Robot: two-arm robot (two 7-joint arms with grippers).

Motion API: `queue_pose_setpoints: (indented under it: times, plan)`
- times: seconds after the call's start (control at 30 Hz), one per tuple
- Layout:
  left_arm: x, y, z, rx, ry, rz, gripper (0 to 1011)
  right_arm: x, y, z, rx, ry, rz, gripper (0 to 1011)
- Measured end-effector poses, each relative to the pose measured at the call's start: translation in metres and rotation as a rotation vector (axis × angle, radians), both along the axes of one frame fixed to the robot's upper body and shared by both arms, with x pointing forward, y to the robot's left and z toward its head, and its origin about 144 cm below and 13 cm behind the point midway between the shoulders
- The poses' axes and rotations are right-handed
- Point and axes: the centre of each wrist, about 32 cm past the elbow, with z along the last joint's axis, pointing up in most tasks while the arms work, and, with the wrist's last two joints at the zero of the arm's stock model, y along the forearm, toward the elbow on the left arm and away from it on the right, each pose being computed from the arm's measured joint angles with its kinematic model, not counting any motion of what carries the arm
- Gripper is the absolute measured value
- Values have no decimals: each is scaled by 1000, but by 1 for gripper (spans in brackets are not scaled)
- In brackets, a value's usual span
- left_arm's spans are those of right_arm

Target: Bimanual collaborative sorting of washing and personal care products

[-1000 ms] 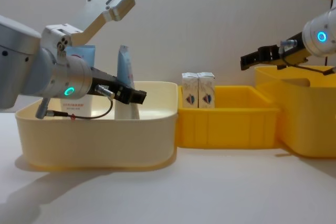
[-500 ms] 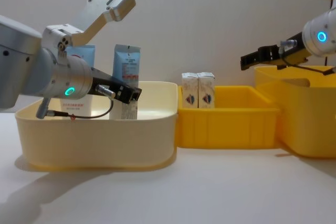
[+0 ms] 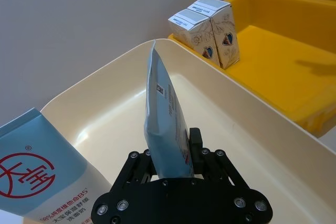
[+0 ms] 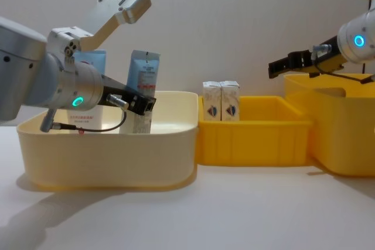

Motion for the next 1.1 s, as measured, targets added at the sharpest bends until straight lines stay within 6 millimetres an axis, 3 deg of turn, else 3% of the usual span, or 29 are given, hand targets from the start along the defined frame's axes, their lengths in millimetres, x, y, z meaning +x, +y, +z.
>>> queue_pose_setpoints:
  times: [1.1]
  plan:
    - [0,1,0,0,-1,2,312,0,0,0,0,0,0,1001]
